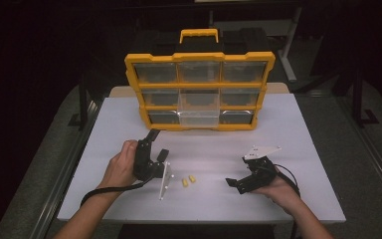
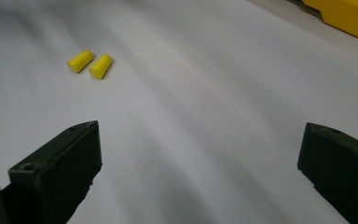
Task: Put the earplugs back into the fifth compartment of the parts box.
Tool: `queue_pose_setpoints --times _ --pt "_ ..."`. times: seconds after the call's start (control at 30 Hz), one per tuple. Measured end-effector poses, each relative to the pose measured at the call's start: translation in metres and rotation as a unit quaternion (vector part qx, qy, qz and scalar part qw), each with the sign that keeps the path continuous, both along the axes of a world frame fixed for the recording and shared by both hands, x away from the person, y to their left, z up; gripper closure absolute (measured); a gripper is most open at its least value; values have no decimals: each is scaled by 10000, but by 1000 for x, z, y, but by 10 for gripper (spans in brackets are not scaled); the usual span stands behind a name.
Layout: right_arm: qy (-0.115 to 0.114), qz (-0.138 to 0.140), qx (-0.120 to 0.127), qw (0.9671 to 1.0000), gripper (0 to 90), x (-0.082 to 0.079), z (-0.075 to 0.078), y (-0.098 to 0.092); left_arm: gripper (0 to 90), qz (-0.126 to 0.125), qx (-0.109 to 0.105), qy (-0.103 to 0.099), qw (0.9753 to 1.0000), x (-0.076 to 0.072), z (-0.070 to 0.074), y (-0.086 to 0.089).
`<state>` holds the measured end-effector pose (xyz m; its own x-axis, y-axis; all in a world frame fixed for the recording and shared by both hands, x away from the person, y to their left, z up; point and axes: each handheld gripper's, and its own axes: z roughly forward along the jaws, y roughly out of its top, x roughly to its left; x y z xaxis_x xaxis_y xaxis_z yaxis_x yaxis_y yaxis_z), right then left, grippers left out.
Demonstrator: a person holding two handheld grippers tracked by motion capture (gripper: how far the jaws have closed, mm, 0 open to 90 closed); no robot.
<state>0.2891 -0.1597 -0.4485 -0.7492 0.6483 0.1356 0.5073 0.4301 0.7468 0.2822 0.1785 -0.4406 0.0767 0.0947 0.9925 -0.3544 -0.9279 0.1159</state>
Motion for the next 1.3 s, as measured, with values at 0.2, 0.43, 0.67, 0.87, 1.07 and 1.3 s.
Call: queue_pose_setpoints --times 0.2,0.43,0.67,0.87,1.07,1.3 --pt "-8 -5 -3 10000 0 0 0 0 0 111 20 96 9999 -3 -6 10" --pt "-5 -6 -8 10000 0 0 0 0 0 209 -32 169 9996 -5 -9 19" --pt "-12 -11 -6 10000 0 0 0 0 0 279 -120 324 9990 -8 -16 31" --pt "-16 -17 -8 10000 0 0 0 0 0 376 -63 433 9983 -10 -22 39" --pt "-8 -16 -13 10000 0 0 0 0 0 443 -34 495 9978 -13 -25 45" --pt "-5 -24 -18 10000 0 0 0 0 0 453 -102 615 9970 -14 -27 45"
